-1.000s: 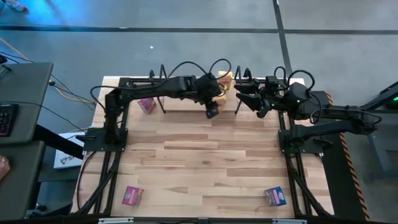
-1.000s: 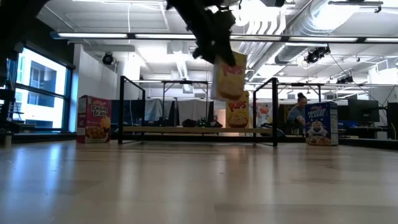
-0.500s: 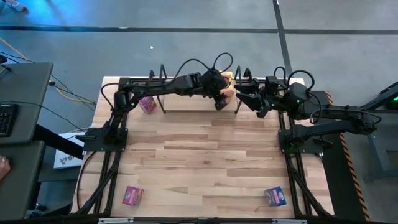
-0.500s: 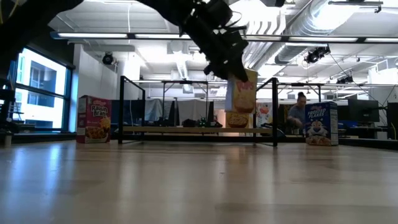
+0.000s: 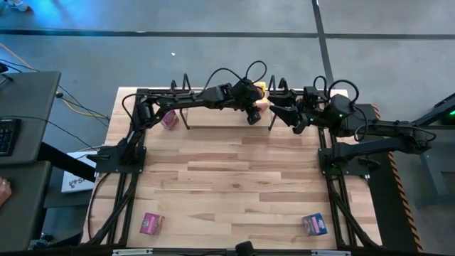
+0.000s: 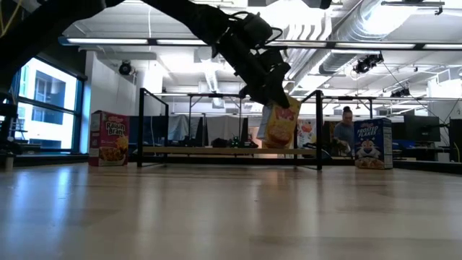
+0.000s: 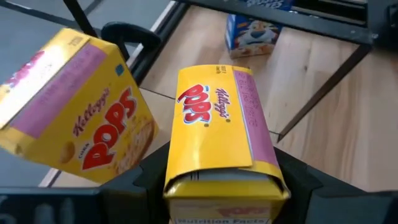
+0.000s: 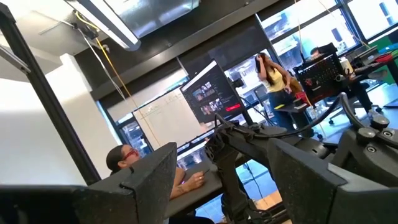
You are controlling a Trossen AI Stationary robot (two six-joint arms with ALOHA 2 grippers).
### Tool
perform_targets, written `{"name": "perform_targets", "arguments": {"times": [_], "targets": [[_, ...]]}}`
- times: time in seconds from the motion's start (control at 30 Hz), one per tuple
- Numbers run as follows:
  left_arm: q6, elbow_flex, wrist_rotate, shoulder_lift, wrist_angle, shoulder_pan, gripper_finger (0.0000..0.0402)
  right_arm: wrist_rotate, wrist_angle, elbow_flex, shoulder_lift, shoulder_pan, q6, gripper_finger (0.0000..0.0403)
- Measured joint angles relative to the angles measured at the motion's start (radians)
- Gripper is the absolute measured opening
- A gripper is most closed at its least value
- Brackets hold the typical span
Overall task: Stack cereal on shelf
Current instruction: Put the yellow cereal box on the shelf aligned with the other yellow cereal box
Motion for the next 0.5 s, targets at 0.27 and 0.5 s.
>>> {"name": "perform_targets", "arguments": {"times": [0.27,0.5], "targets": [[-0.012,0.0,-0.011,0.0,0.004,0.001,0.0186,0.0,0.0,0.0,0.0,0.0,-0.014,0.025],[-0.012,0.0,0.012,0.0,0.001,0.002,0.0186,0.001,0.0,0.0,0.0,0.0,-0.019,0.025]]}}
